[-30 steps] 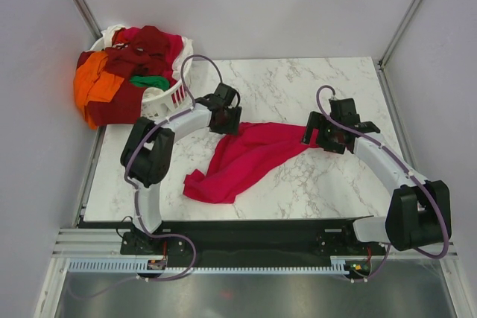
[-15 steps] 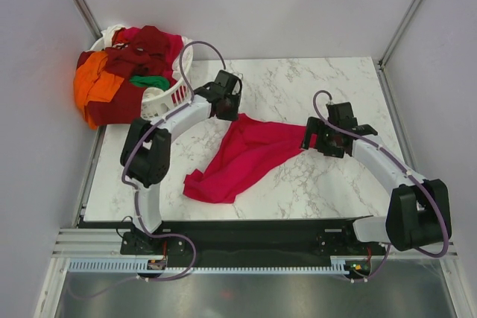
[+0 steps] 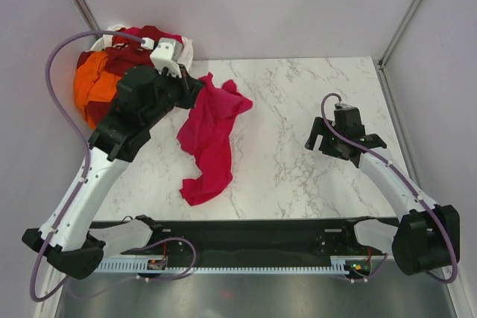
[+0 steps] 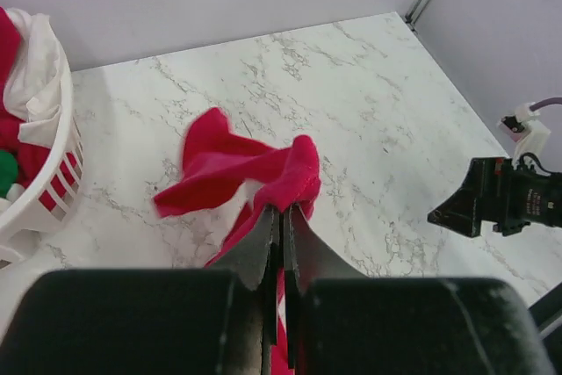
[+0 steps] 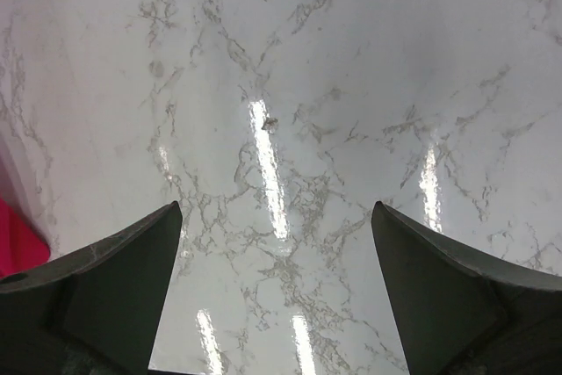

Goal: Fold and stack the t-shirts
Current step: Flatten the tshirt out

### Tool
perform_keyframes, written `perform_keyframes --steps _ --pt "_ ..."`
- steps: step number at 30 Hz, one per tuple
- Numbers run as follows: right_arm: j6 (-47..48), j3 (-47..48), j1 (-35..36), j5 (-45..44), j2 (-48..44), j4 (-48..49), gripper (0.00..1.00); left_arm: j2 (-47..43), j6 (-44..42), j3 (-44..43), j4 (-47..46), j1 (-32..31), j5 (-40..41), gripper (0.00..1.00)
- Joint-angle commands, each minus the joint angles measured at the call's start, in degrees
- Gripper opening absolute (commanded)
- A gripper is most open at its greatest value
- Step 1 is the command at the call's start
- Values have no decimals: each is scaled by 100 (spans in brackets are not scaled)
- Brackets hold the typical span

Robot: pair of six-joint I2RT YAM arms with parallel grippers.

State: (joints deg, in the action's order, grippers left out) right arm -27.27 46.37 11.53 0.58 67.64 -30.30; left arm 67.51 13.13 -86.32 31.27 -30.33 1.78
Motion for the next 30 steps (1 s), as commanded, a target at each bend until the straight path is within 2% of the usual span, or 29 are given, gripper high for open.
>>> perform_keyframes --steps 1,2,6,10,12,15,17,19,24,26,27,28,29,30 --pt "-139 179 51 238 -102 305 98 657 -328 1062 327 9 129 2" --pt "-139 223 112 371 -110 358 98 754 -111 1178 354 9 -453 2" --pt "81 425 674 821 -347 736 98 1089 365 1320 258 -17 -1196 2" --pt "20 566 1106 470 -742 816 98 1422 577 778 196 -122 -1259 2" --pt "2 522 1115 119 -1085 790 98 1844 1060 434 169 -272 -1435 2" --pt "-42 461 1115 -425 -1428 527 98 2669 1280 -495 169 -421 -1654 2" --pt "-51 426 1115 -454 -1638 359 98 3231 1464 -980 161 -535 -1847 2" --pt "-103 303 1115 -454 -1814 245 98 4057 1544 -1824 169 -693 -2067 2" --pt "-235 171 1123 -874 -2535 -133 98 5927 1938 -3870 257 -1423 -2349 3" --pt "-262 188 1123 -1226 -2825 -344 98 6562 2332 -4355 248 -1607 -2724 5" --pt "-279 188 1123 -1323 -2922 -405 98 6861 2387 -4941 248 -1686 -2884 9" --pt "-279 180 1123 -1350 -3062 -432 98 7438 2414 -5216 257 -1774 -3016 14" --pt "-262 171 1123 -1289 -3081 -424 98 7609 2449 -5428 248 -1897 -3235 22" --pt "-288 162 1123 -1210 -3090 -432 98 7724 2458 -5595 248 -1933 -3306 38"
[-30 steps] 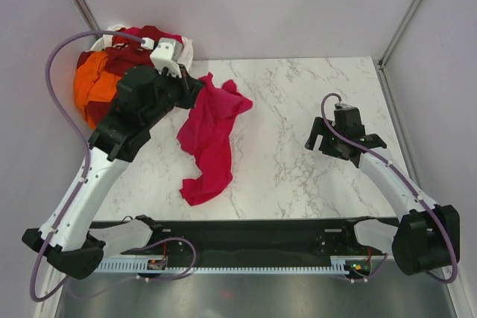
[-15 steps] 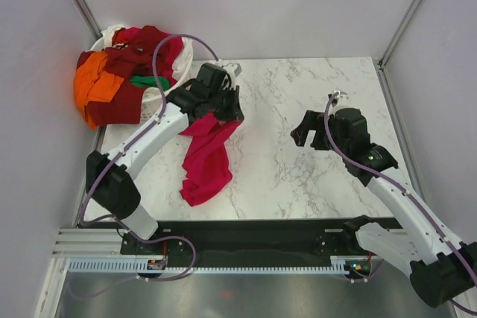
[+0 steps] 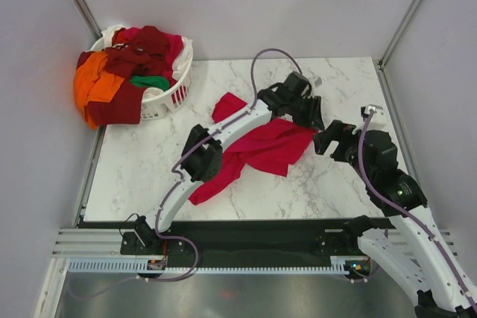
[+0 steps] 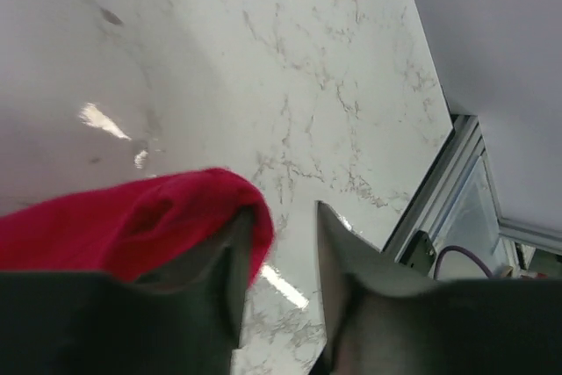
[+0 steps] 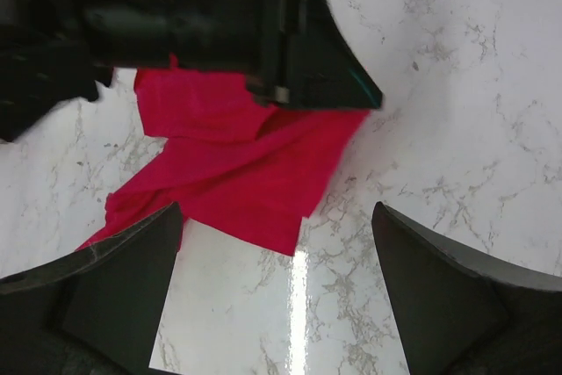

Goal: Fold and stack the t-shirts
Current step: Flatten the tshirt out

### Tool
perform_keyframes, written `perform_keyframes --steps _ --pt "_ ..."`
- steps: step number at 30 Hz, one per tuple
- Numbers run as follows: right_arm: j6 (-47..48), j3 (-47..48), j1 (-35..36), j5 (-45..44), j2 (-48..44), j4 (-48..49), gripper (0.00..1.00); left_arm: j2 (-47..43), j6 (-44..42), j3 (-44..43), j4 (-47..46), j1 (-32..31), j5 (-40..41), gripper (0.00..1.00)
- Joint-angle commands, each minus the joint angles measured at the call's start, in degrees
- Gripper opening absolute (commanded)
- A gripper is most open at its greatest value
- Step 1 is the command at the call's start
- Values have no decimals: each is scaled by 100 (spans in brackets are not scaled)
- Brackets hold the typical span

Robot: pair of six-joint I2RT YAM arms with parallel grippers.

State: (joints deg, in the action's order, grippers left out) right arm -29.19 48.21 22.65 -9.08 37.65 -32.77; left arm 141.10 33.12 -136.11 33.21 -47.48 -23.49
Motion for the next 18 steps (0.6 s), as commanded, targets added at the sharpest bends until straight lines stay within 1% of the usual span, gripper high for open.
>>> perform_keyframes --steps 1,2,3,4,5,6,7,8,9,10,11,12,13,14,15,16,17,18 --pt "-113 -30 11 44 13 -212 98 314 415 -583 54 -244 -772 49" --pt "-157 -57 11 186 93 -221 98 165 353 -461 54 -235 -580 60" --pt "-279 -187 11 327 189 -221 98 -19 266 -103 54 -218 -439 95" --pt "-315 -276 11 528 443 -203 98 -456 73 109 54 -156 -290 100" --pt "-368 -390 11 835 567 -142 98 -687 -7 329 54 -104 -79 100" --pt "-403 -634 11 899 673 59 98 -915 -69 801 54 -34 10 100" --pt "-482 -750 28 1117 830 182 98 -1187 -148 1049 45 159 80 100" --pt "-535 -838 37 1310 875 297 98 -1651 -192 1287 62 274 211 100" --pt "-579 -978 55 1373 902 524 98 -1917 -227 1733 63 405 256 100" --pt "-692 -1032 116 1417 954 622 98 -2146 -280 1937 63 711 292 100" --pt "-728 -1050 160 1435 1007 684 98 -2644 -298 2122 54 871 301 100" --pt "-763 -1059 213 1444 1095 763 98 -2875 -306 2463 63 1038 283 100" --pt "-790 -1068 352 1462 1313 807 98 -3104 -385 2615 71 1327 283 100" --pt "-842 -1076 432 1471 1454 843 98 -3376 -447 2912 80 1451 301 100" --pt "-860 -1103 528 1436 1612 939 98 -3831 -499 3072 89 1566 309 100" --pt "-869 -1111 730 1409 1927 992 98 -4096 -665 3230 115 1749 327 100" --pt "-869 -1112 810 1366 2096 1010 98 -4334 -771 3606 159 1812 388 100" --pt "-843 -1068 863 1261 2393 1027 98 -4824 -885 3810 194 1874 449 100"
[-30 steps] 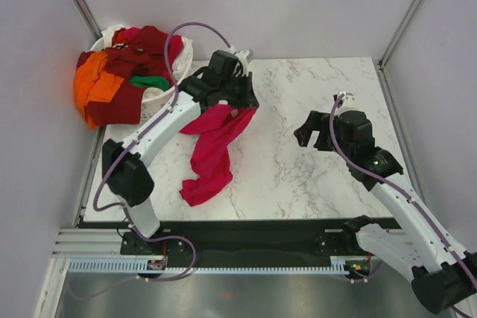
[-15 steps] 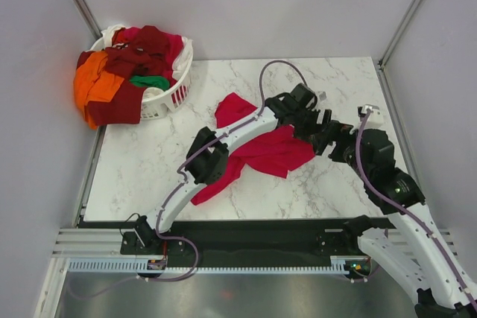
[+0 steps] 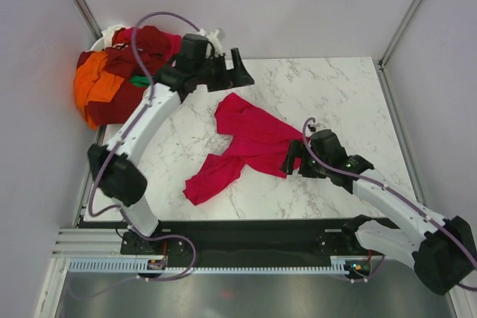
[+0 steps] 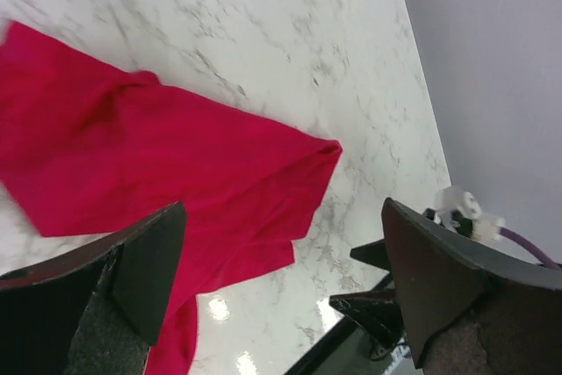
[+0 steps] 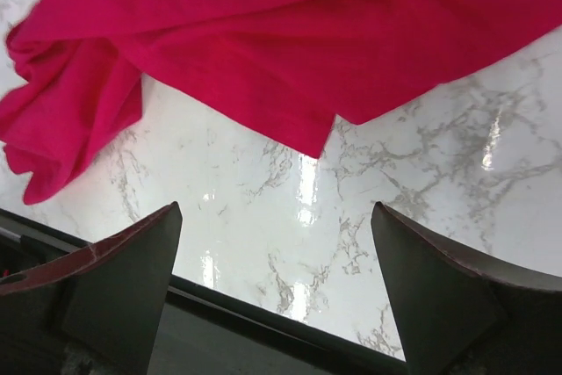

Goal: Fold and stack the t-shirts
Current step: Flatten the tshirt out

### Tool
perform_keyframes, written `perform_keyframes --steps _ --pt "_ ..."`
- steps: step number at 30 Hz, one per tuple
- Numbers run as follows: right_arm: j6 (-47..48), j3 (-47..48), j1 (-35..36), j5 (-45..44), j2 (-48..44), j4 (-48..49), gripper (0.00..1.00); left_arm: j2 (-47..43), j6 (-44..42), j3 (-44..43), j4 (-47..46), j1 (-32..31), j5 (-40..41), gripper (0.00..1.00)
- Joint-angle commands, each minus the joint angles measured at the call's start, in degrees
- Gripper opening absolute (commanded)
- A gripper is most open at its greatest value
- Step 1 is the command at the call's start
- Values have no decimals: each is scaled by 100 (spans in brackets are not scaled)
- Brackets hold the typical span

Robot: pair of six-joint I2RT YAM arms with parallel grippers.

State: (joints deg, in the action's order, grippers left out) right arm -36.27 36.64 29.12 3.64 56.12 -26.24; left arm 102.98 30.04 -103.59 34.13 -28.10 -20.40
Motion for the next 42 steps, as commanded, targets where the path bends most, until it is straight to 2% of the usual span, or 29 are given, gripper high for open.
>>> perform_keyframes --steps 1,8,14,18,19,20,28,30,33,34,37,38,41,42 --pt "-135 106 277 -56 680 391 97 -1260 -761 786 155 -21 238 100" --pt "-170 264 454 -275 1568 637 86 -3563 -1176 3271 393 226 1222 100" --pt "-258 519 682 -459 2254 760 80 -4934 -1326 4389 647 331 1670 100" --pt "-302 677 814 -495 2728 866 70 -5296 -1343 4733 753 340 1882 100" --pt "-310 712 840 -513 2781 866 61 -5367 -1352 4786 753 340 1952 100" --pt "-328 739 858 -522 2825 866 57 -5419 -1361 4900 744 349 1987 100" --pt "-319 844 884 -934 3133 726 56 -5797 -1413 5174 771 349 2207 100" --pt "-284 888 876 -970 3264 708 51 -5833 -1422 5191 771 349 2234 100" --pt "-231 906 884 -1049 3431 699 39 -5816 -1413 5252 762 349 2243 100" --pt "-196 897 884 -1076 3450 708 29 -5815 -1405 5244 762 349 2234 100" --pt "-117 880 876 -1207 3520 725 11 -5737 -1413 5270 736 349 2234 100" --pt "-82 923 876 -1251 3537 708 0 -5702 -1413 5288 727 349 2234 100" --pt "171 1212 849 -1330 3450 516 0 -5631 -1405 5297 727 349 2269 100" --pt "277 1683 780 -1496 3293 123 0 -5587 -1387 5279 727 357 2278 100"
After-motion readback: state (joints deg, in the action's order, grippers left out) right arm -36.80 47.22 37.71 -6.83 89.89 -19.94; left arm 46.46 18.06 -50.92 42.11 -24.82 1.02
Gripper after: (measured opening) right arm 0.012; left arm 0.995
